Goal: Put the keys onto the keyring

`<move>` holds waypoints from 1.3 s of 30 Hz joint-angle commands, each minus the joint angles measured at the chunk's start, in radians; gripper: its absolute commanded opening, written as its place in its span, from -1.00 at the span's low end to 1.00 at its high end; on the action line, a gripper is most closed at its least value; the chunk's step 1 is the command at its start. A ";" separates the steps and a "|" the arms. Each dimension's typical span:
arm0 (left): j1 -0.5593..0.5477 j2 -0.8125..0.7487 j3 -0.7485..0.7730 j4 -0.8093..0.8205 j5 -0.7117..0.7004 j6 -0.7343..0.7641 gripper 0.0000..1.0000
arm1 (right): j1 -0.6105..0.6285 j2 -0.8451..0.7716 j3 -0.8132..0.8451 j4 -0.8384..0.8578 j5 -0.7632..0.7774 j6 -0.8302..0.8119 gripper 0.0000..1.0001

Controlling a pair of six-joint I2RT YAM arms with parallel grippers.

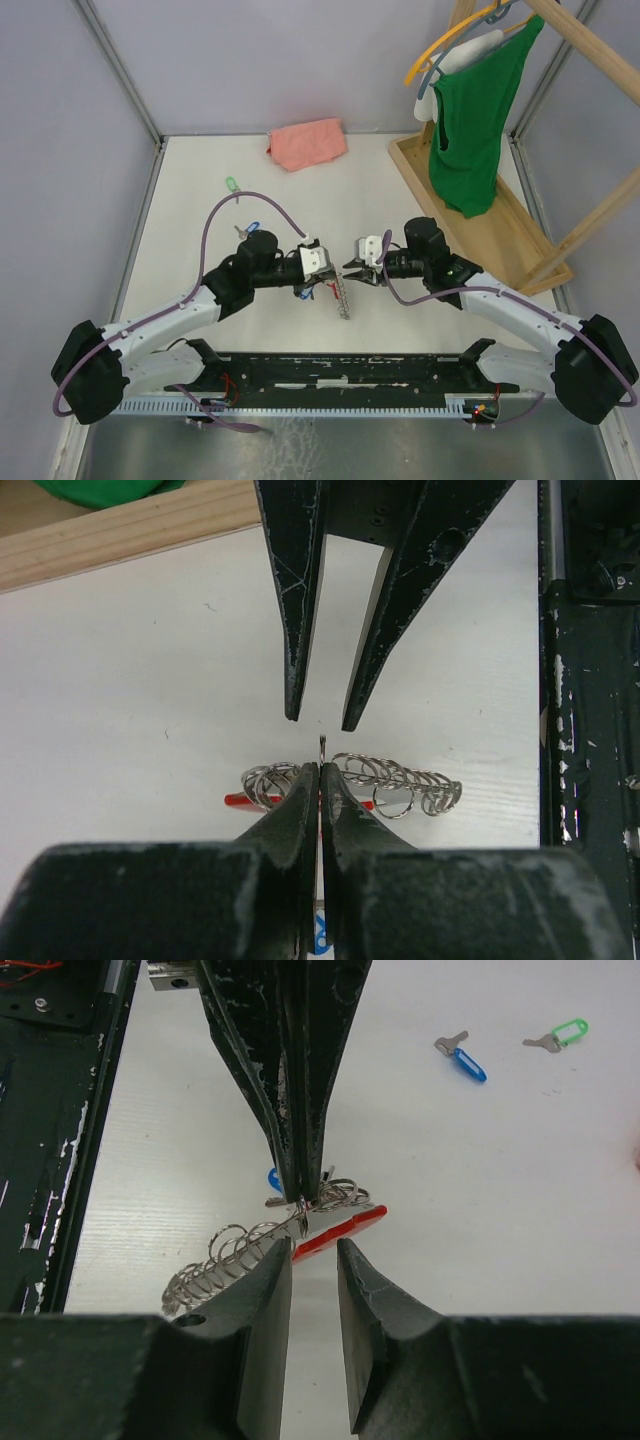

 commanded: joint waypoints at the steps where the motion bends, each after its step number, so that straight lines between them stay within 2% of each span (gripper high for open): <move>1: -0.010 -0.019 0.065 0.021 -0.009 0.038 -0.95 | 0.000 0.017 0.058 0.086 -0.043 0.038 -0.36; 10: -0.019 -0.008 0.083 0.006 -0.021 0.033 -0.95 | 0.007 0.058 0.087 0.051 -0.069 0.031 -0.42; 21: -0.028 0.022 0.113 -0.035 -0.041 0.033 -0.95 | 0.020 0.074 0.157 -0.131 -0.068 -0.058 -0.57; 26: -0.032 0.022 0.116 -0.037 -0.042 0.033 -0.95 | 0.027 0.083 0.170 -0.160 -0.061 -0.072 -0.62; 39: -0.038 0.022 0.118 -0.037 -0.041 0.031 -0.95 | 0.046 0.114 0.202 -0.238 -0.026 -0.120 -0.62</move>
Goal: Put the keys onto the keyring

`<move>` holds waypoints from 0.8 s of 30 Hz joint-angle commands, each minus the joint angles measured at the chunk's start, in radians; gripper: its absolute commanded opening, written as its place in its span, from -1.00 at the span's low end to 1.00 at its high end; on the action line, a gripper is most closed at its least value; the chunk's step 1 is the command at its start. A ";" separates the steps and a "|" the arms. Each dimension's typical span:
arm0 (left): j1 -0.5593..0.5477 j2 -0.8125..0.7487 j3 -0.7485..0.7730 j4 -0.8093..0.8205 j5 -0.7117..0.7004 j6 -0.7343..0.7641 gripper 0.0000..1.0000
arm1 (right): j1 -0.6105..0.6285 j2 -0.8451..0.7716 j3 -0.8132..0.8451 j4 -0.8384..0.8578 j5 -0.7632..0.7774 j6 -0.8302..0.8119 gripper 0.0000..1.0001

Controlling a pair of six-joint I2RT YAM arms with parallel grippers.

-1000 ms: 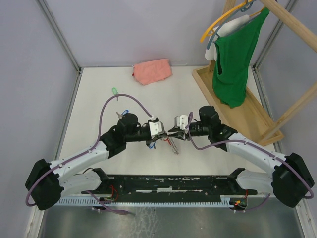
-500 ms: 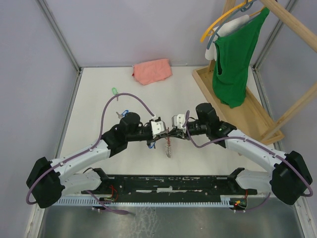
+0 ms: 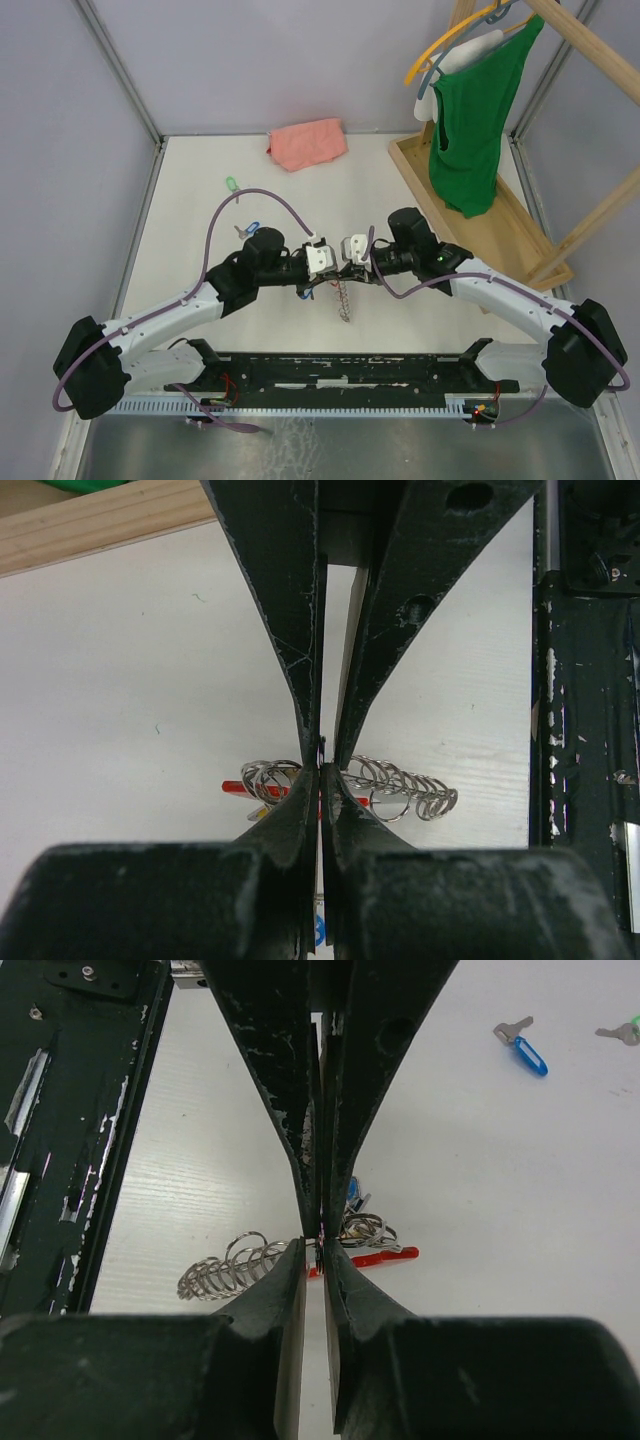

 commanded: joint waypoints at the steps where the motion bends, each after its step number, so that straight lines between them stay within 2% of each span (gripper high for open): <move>1: -0.005 -0.005 0.056 0.049 -0.007 0.026 -0.95 | 0.008 0.013 0.054 -0.027 0.000 -0.032 -0.63; 5: -0.006 -0.001 0.056 0.049 -0.002 0.023 -0.95 | 0.009 0.016 0.058 -0.029 -0.001 -0.031 -0.70; 12: -0.006 -0.017 0.045 0.056 -0.037 0.016 -0.94 | 0.009 0.000 0.053 -0.058 0.048 -0.045 -0.98; 18: -0.006 -0.058 -0.015 0.143 -0.115 -0.044 -0.59 | 0.002 -0.057 -0.028 0.078 0.079 0.004 -0.99; 24: -0.006 -0.101 -0.112 0.296 -0.309 -0.216 -0.36 | -0.017 -0.109 -0.135 0.260 0.102 0.083 -0.99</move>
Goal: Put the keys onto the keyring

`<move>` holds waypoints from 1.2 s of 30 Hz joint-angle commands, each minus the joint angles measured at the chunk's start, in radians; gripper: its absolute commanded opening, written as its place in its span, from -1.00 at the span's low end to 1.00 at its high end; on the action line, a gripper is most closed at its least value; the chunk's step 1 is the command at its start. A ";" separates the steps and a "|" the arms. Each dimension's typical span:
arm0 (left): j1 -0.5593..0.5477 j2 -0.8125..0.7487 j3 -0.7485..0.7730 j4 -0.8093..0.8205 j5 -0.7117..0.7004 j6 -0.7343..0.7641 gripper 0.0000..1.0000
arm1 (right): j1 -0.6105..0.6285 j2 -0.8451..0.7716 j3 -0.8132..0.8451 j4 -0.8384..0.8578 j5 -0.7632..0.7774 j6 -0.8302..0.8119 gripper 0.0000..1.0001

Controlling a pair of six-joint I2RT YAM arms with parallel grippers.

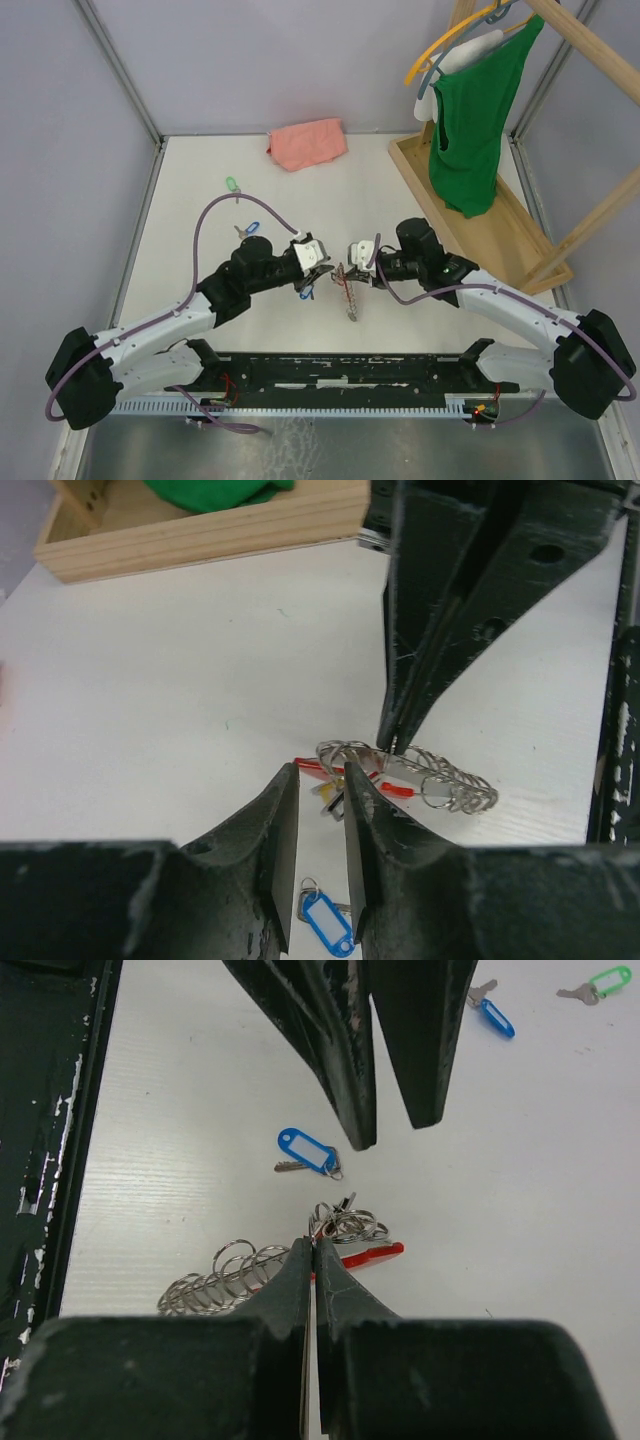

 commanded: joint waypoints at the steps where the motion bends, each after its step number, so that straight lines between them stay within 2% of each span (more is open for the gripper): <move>1: 0.000 -0.022 -0.039 0.158 -0.187 -0.188 -0.34 | -0.012 -0.055 -0.057 0.201 0.026 0.076 -0.99; 6: 0.000 -0.001 -0.043 0.087 -0.345 -0.410 -0.31 | -0.012 -0.110 -0.146 0.333 0.096 0.116 -0.99; 11: 0.001 0.069 0.004 -0.139 -0.426 -0.524 -0.29 | -0.013 -0.171 -0.225 0.432 0.145 0.146 -0.99; 20: -0.005 0.332 0.174 -0.363 -0.466 -0.562 -0.30 | -0.012 -0.279 -0.339 0.535 0.265 0.193 -0.99; 27: -0.050 0.537 0.336 -0.522 -0.581 -0.530 -0.32 | -0.013 -0.340 -0.374 0.562 0.348 0.221 -0.99; 36: -0.109 0.660 0.439 -0.601 -0.635 -0.515 -0.29 | -0.013 -0.375 -0.381 0.548 0.377 0.230 -0.99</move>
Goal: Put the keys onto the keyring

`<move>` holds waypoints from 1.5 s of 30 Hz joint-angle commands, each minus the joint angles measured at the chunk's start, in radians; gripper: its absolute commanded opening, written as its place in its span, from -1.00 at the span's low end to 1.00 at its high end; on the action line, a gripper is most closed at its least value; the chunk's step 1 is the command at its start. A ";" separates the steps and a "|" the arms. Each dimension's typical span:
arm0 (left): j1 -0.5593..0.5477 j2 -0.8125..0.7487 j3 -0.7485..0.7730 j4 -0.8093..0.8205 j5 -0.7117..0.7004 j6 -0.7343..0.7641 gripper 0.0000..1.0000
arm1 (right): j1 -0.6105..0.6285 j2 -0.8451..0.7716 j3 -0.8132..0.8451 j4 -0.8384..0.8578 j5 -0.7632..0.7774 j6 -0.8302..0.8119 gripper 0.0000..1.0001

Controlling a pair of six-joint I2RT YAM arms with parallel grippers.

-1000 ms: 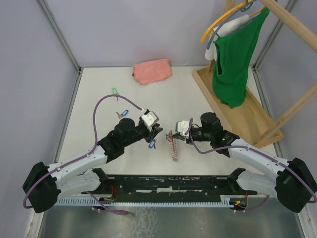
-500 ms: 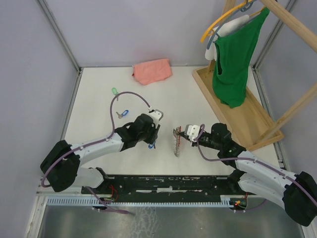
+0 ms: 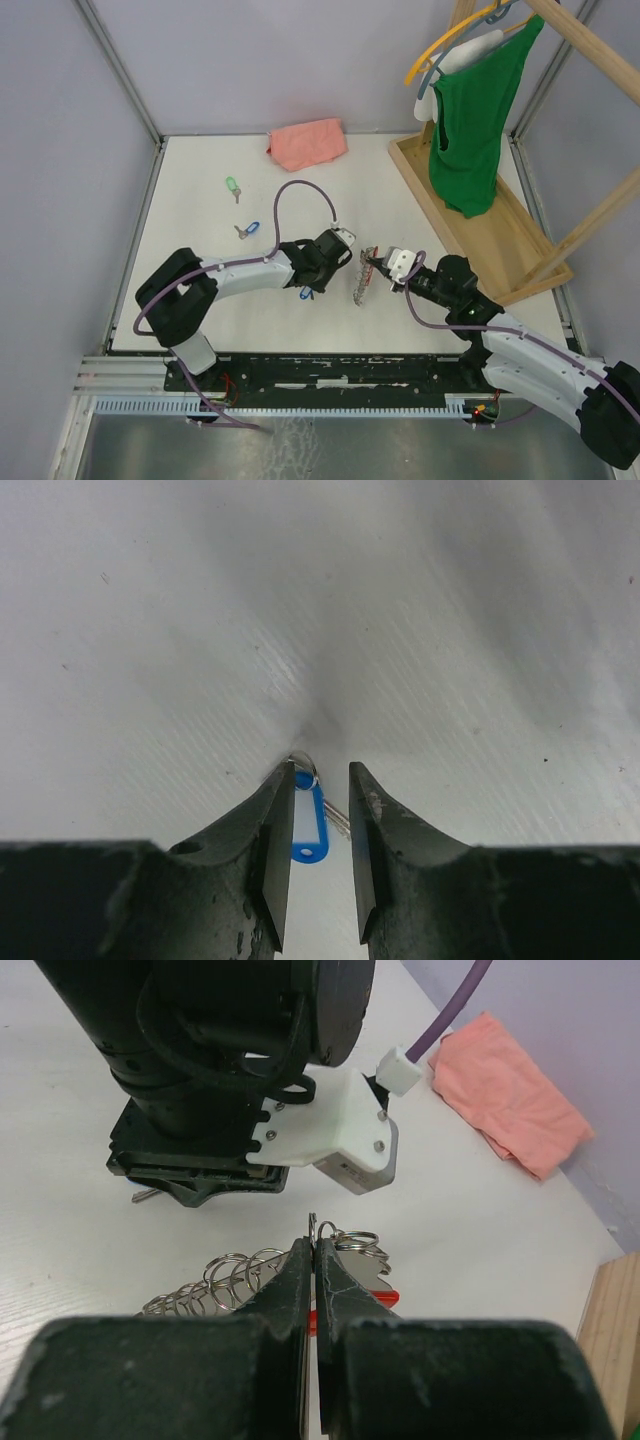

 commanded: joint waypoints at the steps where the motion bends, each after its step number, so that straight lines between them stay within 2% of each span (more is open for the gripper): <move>1: -0.015 0.026 0.057 -0.046 -0.047 0.001 -0.29 | -0.002 -0.034 0.002 0.070 0.028 0.018 -0.99; 8: -0.018 0.063 0.072 -0.055 -0.075 0.014 -0.24 | -0.002 -0.035 0.005 0.063 0.030 0.013 -0.99; 15: -0.018 0.090 0.079 -0.061 -0.102 0.026 -0.29 | -0.002 -0.040 0.008 0.051 0.032 0.010 -0.99; 28: -0.014 0.075 0.079 -0.077 -0.140 -0.007 -0.71 | -0.001 -0.052 0.011 0.035 0.021 0.003 -0.99; 45: 0.029 0.033 0.031 -0.076 -0.112 -0.040 -0.69 | -0.003 -0.040 0.018 0.023 -0.010 -0.004 -0.99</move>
